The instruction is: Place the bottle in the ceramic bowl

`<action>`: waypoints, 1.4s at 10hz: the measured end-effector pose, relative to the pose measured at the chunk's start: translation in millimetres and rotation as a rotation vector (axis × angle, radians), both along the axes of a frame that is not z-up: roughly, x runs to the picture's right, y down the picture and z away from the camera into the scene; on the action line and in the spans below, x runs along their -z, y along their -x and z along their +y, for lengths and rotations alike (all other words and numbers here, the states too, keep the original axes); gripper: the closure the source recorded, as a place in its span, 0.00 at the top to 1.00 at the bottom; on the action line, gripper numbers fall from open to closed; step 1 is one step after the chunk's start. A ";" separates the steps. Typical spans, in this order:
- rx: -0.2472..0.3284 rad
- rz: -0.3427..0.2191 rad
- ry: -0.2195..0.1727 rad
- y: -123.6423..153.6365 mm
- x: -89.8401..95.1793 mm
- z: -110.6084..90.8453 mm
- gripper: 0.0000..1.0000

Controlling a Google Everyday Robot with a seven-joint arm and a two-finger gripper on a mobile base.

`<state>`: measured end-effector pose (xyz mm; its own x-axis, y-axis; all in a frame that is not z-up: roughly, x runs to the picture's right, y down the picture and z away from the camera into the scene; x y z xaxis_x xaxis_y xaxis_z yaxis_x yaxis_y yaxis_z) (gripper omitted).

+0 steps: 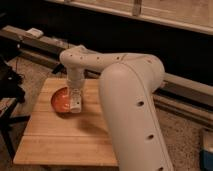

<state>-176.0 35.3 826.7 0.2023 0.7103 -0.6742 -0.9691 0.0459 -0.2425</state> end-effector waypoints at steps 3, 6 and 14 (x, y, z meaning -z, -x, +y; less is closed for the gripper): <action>0.015 -0.083 -0.011 31.2 -28.4 -17.5 0.10; -0.003 -0.140 0.000 43.1 -53.2 -24.2 0.42; -0.008 -0.160 -0.002 50.1 -56.7 -24.2 0.52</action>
<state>-226.1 11.2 883.4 0.3008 0.7139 -0.6324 -0.9186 0.0387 -0.3933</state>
